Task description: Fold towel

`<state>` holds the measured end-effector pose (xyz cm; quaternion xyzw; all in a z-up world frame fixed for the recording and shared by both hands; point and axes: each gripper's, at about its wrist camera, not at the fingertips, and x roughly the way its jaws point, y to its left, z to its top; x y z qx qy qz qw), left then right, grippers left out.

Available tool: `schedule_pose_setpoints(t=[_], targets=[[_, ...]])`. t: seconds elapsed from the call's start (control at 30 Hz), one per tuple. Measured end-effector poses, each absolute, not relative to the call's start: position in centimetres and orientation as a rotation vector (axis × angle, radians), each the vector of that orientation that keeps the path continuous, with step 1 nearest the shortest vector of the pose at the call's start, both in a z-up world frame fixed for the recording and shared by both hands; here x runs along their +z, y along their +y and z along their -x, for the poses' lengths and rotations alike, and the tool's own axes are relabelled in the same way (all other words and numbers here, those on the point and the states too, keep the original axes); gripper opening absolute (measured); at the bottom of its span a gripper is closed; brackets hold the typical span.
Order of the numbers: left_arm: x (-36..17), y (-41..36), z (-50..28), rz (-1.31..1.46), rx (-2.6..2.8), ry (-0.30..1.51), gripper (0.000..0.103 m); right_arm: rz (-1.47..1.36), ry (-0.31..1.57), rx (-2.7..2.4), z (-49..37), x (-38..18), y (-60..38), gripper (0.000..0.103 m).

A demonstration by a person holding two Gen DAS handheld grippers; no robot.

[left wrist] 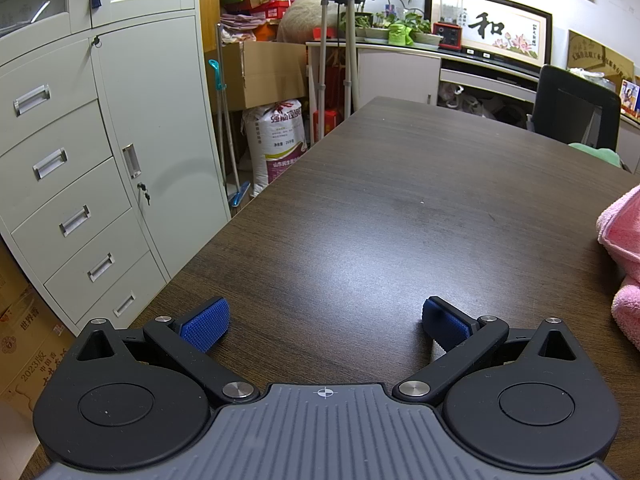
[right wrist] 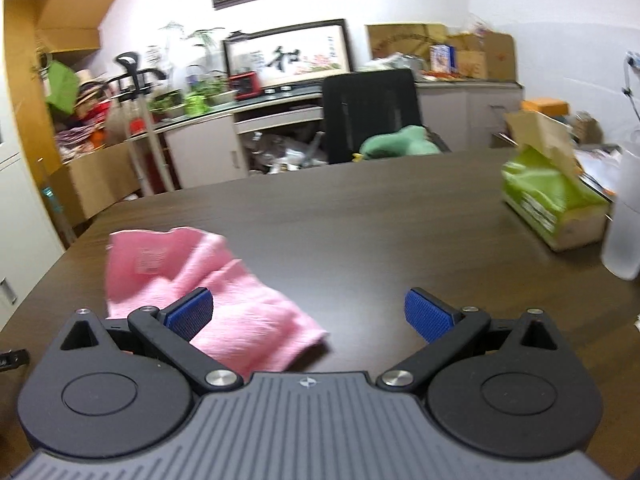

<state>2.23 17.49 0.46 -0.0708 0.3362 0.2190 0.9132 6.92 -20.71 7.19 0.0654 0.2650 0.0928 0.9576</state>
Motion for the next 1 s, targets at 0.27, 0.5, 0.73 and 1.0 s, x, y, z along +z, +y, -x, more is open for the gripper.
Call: schedule_pose_setpoints(t=[0.27,0.5,0.73,1.0], targets=[[0.5,17.5,-2.2,0.145,0.451,0.693,0.103,-0.065,0.548,0.309,-7.4,7.8,-16.4,0.103],[0.4,17.6,-2.1,0.146,0.451,0.693,0.103,-0.046,0.530,0.366,-6.9,7.3,-14.8,0.103],[0.4,17.5,-2.1,0.141,0.434,0.693,0.103,0.021,0.515,0.405,-5.7,5.7,-15.0,0.103],[0.3,17.6,-2.2,0.138,0.428,0.694,0.103,-0.056,0.529,0.400,-6.8,4.8,-16.0,0.103]])
